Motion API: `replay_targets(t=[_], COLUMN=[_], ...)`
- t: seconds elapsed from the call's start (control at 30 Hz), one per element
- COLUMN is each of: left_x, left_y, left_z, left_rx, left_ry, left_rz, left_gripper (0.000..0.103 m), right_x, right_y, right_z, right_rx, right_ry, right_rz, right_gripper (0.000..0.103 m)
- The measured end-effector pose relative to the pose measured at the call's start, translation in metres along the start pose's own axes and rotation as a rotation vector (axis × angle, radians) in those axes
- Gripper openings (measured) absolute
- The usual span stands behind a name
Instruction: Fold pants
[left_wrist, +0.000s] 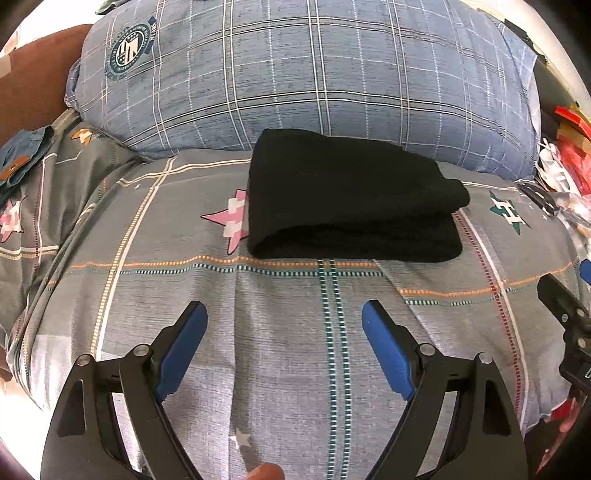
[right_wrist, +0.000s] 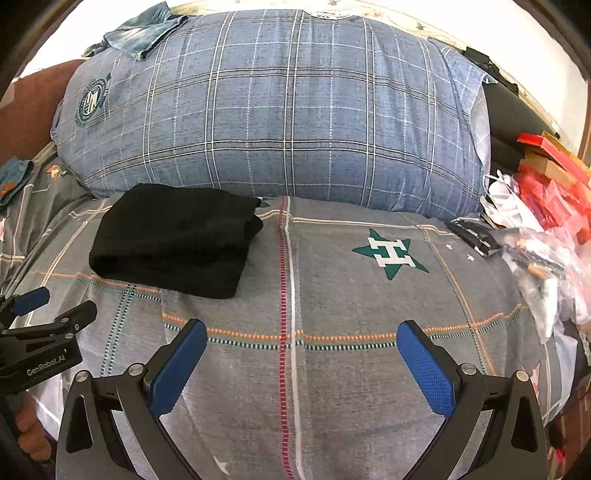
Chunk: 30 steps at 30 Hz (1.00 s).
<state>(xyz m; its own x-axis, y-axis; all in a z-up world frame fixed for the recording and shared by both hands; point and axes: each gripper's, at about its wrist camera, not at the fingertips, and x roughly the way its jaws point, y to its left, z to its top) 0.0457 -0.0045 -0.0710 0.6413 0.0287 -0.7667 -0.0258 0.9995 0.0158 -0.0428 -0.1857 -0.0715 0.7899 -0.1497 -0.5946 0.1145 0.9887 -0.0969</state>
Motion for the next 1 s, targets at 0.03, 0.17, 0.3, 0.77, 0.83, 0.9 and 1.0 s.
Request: replay_targets(t=[0.03,0.17,0.3,0.77,0.83,0.9,1.0], left_x=[0.0,-0.002,-0.005,-0.006,-0.006,-0.006,-0.005], left_y=[0.0,-0.004,-0.008,-0.012,-0.013,-0.014,-0.015], left_z=[0.0,0.0,0.0,0.001,0.001,0.0,0.0], left_rx=[0.0,0.013,0.025,0.032,0.035,0.037,0.04], left_ry=[0.0,-0.009,-0.013,-0.011,-0.009,-0.007,-0.004], left_rz=[-0.005,-0.012,-0.025,-0.052,-0.054,-0.056,-0.056], left_gripper=[0.087,0.087,0.087,0.087,0.087,0.087,0.087], right_x=[0.0,0.0,0.001,0.003,0.004,0.005,0.005], right_y=[-0.002,-0.007,-0.01,-0.011,-0.011,-0.012,-0.013], right_z=[-0.001,-0.003,-0.004,-0.008,-0.008,-0.008,-0.008], right_rx=[0.003,0.01,0.019,0.027,0.027,0.028,0.031], right_ry=[0.003,0.007,0.013,0.027,0.029,0.032,0.034], right_rz=[-0.001,-0.008,-0.01,-0.008,-0.009,-0.007,-0.008], right_gripper=[0.103,0.103,0.103,0.103,0.103,0.103,0.103])
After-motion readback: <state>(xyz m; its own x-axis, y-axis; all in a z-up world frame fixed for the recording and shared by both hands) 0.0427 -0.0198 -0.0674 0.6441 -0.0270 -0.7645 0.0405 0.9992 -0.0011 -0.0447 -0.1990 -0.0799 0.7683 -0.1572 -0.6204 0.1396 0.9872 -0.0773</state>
